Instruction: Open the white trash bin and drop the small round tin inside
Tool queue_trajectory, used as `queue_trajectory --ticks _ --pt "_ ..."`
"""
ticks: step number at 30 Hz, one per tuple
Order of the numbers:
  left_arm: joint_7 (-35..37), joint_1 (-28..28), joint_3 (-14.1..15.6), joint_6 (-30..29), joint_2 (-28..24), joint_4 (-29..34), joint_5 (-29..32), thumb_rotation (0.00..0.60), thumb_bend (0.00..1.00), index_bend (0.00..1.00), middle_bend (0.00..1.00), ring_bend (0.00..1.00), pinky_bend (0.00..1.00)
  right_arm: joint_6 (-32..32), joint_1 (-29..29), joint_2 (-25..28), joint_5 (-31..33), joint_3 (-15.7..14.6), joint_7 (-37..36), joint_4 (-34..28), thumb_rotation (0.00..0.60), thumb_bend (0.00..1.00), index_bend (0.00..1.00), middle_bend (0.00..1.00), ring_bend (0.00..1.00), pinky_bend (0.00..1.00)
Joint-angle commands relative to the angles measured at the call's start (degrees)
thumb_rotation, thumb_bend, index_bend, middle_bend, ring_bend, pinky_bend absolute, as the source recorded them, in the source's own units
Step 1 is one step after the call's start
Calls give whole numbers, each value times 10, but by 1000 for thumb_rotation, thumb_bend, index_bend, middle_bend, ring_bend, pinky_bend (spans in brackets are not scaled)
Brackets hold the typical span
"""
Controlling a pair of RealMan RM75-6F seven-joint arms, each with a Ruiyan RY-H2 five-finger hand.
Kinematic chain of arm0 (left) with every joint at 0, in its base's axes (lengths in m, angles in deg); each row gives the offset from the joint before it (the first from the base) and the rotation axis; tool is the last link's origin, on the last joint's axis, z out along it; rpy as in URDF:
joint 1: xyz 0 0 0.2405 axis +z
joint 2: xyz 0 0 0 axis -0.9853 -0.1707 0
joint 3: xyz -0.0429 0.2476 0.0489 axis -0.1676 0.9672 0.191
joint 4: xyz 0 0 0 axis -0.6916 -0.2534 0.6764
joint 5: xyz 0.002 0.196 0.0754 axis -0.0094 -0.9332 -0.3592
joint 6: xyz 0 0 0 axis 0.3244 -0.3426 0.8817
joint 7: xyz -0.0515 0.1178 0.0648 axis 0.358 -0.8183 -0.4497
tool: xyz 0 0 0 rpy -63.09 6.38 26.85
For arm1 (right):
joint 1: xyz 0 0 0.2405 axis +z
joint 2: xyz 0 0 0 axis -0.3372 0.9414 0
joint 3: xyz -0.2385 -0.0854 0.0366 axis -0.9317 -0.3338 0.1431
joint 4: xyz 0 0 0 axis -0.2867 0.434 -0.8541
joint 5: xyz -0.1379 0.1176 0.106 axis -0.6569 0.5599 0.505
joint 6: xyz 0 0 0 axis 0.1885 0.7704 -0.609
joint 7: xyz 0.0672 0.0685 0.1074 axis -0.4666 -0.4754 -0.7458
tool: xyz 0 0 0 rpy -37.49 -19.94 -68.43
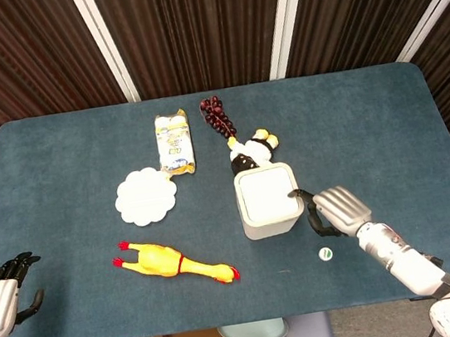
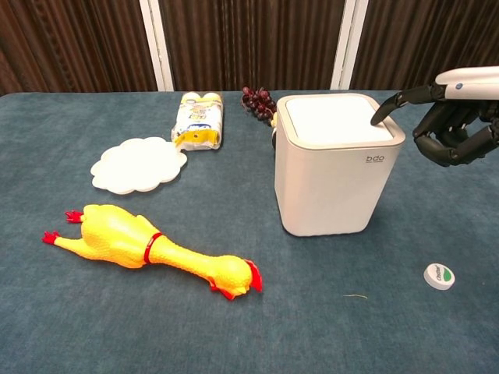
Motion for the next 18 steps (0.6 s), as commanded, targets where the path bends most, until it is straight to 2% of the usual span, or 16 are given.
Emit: queue_trajectory --ticks 1,8,14,18 --pt "0 0 0 2 0 -1 1 600 411 231 162 204 276 8 -5 8 -9 -1 -8 -5 600 699 334 792 839 814" --pt "-3 -1 0 4 1 -1 3 600 410 231 162 204 276 28 -20 35 -33 -3 -36 -14 600 699 334 792 839 814" --pt "-7 -2 0 7 2 -1 5 600 410 231 161 205 276 23 -19 37 -32 -5 -45 -5 600 699 330 792 839 814" --pt "-5 -3 0 9 2 -1 8 600 410 231 161 204 276 72 -37 33 -54 -5 -31 -3 600 699 311 792 839 814"
